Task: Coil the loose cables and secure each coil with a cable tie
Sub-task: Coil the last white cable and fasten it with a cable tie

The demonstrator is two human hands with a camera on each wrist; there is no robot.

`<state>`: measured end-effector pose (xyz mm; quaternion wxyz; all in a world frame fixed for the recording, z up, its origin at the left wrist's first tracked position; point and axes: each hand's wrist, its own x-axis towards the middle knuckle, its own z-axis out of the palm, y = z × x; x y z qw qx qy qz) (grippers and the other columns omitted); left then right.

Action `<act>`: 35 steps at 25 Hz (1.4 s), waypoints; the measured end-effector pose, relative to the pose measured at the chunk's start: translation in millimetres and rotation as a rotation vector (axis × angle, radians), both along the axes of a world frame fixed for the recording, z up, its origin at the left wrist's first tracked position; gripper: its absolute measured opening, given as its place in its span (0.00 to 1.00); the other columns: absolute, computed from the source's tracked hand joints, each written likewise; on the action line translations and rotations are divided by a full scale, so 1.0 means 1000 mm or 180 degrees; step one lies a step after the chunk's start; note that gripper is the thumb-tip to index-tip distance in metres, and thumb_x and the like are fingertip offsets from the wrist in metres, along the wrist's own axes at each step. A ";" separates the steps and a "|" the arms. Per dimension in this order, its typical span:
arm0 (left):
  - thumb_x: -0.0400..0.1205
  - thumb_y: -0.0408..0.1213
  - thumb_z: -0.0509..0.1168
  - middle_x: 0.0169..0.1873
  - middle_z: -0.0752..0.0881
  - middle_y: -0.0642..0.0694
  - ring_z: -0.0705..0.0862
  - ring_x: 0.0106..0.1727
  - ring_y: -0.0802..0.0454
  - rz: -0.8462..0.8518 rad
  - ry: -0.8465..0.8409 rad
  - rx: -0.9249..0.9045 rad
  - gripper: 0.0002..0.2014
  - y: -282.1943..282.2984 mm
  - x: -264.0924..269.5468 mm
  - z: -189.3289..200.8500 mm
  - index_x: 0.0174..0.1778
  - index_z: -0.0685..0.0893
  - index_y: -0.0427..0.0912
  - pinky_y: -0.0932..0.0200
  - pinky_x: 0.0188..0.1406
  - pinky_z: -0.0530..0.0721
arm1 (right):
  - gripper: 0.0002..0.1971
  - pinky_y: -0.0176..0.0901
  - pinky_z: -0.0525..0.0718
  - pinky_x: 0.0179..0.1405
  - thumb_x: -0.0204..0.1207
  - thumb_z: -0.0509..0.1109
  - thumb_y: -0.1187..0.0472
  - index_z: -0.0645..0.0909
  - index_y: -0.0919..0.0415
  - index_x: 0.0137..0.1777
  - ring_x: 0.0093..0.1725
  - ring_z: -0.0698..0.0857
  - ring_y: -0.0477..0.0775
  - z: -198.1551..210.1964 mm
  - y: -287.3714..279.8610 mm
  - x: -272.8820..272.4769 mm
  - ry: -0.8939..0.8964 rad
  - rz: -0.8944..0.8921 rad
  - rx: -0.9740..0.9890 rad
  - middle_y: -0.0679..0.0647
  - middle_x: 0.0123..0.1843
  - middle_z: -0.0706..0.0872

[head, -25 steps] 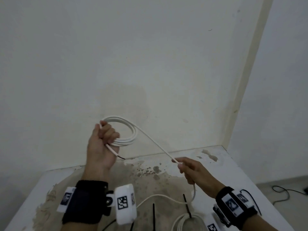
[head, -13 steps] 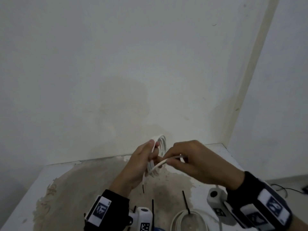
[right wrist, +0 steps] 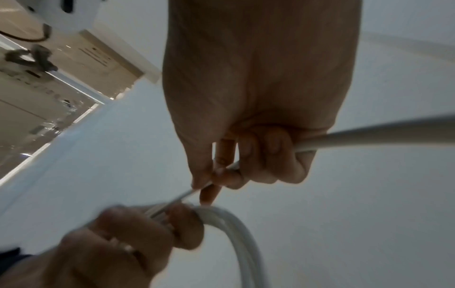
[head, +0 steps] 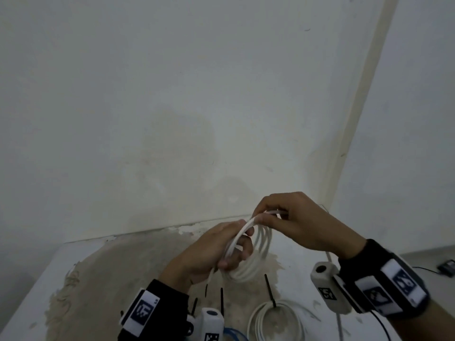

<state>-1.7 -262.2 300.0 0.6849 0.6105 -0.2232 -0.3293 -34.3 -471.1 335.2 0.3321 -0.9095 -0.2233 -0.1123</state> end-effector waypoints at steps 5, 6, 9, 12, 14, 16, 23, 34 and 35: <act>0.86 0.45 0.58 0.20 0.68 0.52 0.65 0.12 0.63 -0.0280 0.1559 -0.1667 0.13 0.002 0.009 -0.020 0.45 0.79 0.39 0.66 0.13 0.59 | 0.11 0.32 0.68 0.28 0.86 0.64 0.52 0.89 0.48 0.52 0.28 0.70 0.43 -0.063 -0.026 0.009 0.0382 -0.0522 0.1208 0.47 0.28 0.75; 0.87 0.45 0.56 0.21 0.68 0.52 0.64 0.12 0.63 -0.0128 0.1559 -0.1825 0.13 0.003 0.011 -0.023 0.45 0.78 0.39 0.66 0.13 0.61 | 0.12 0.30 0.68 0.26 0.87 0.62 0.54 0.89 0.47 0.54 0.28 0.69 0.41 -0.082 -0.028 0.004 0.0557 -0.0622 0.1400 0.45 0.28 0.73; 0.88 0.45 0.51 0.21 0.67 0.53 0.60 0.13 0.61 0.0526 0.1465 -0.2126 0.15 0.013 0.021 -0.025 0.43 0.75 0.41 0.67 0.11 0.63 | 0.14 0.31 0.69 0.24 0.89 0.59 0.55 0.87 0.45 0.59 0.24 0.70 0.38 -0.148 -0.027 -0.021 0.1286 -0.0753 0.1326 0.44 0.29 0.74; 0.88 0.46 0.51 0.21 0.66 0.53 0.63 0.12 0.61 0.1100 0.1256 -0.2010 0.15 0.021 0.035 -0.028 0.41 0.74 0.42 0.68 0.10 0.61 | 0.14 0.31 0.75 0.34 0.90 0.57 0.52 0.85 0.45 0.63 0.28 0.78 0.35 -0.181 -0.012 -0.049 0.1866 -0.0529 0.0655 0.45 0.32 0.81; 0.88 0.47 0.51 0.21 0.67 0.52 0.63 0.13 0.62 0.1289 0.1096 -0.1621 0.16 0.016 0.039 -0.033 0.40 0.73 0.42 0.68 0.10 0.61 | 0.16 0.27 0.76 0.40 0.89 0.57 0.50 0.84 0.47 0.68 0.34 0.81 0.32 -0.169 0.006 -0.059 0.2008 -0.0168 0.0360 0.40 0.34 0.84; 0.88 0.47 0.52 0.21 0.70 0.51 0.65 0.14 0.60 0.1373 0.0752 -0.1053 0.16 0.003 0.033 -0.041 0.40 0.73 0.41 0.67 0.12 0.62 | 0.18 0.22 0.74 0.40 0.89 0.57 0.49 0.84 0.51 0.69 0.37 0.81 0.29 -0.142 0.022 -0.060 0.2036 0.0171 0.0169 0.34 0.37 0.86; 0.89 0.52 0.51 0.32 0.85 0.45 0.84 0.31 0.50 0.0218 -0.0521 0.0859 0.23 -0.025 -0.010 -0.044 0.46 0.81 0.36 0.55 0.35 0.83 | 0.09 0.40 0.82 0.36 0.83 0.71 0.50 0.89 0.53 0.49 0.35 0.85 0.45 -0.052 0.015 -0.047 0.0984 0.0535 -0.0008 0.37 0.39 0.90; 0.84 0.55 0.57 0.16 0.62 0.54 0.60 0.13 0.62 -0.0805 0.1743 -0.0654 0.19 -0.005 0.007 -0.036 0.37 0.74 0.44 0.67 0.13 0.53 | 0.10 0.54 0.82 0.41 0.87 0.60 0.45 0.84 0.39 0.52 0.36 0.85 0.55 -0.083 -0.038 -0.018 -0.0044 -0.0598 0.0605 0.51 0.39 0.89; 0.84 0.55 0.58 0.16 0.61 0.54 0.60 0.13 0.62 -0.0726 0.1703 -0.0683 0.18 -0.006 0.008 -0.036 0.36 0.74 0.44 0.67 0.13 0.53 | 0.11 0.54 0.82 0.40 0.88 0.59 0.45 0.84 0.39 0.54 0.38 0.85 0.56 -0.098 -0.036 -0.018 0.0038 -0.0608 0.0735 0.52 0.41 0.89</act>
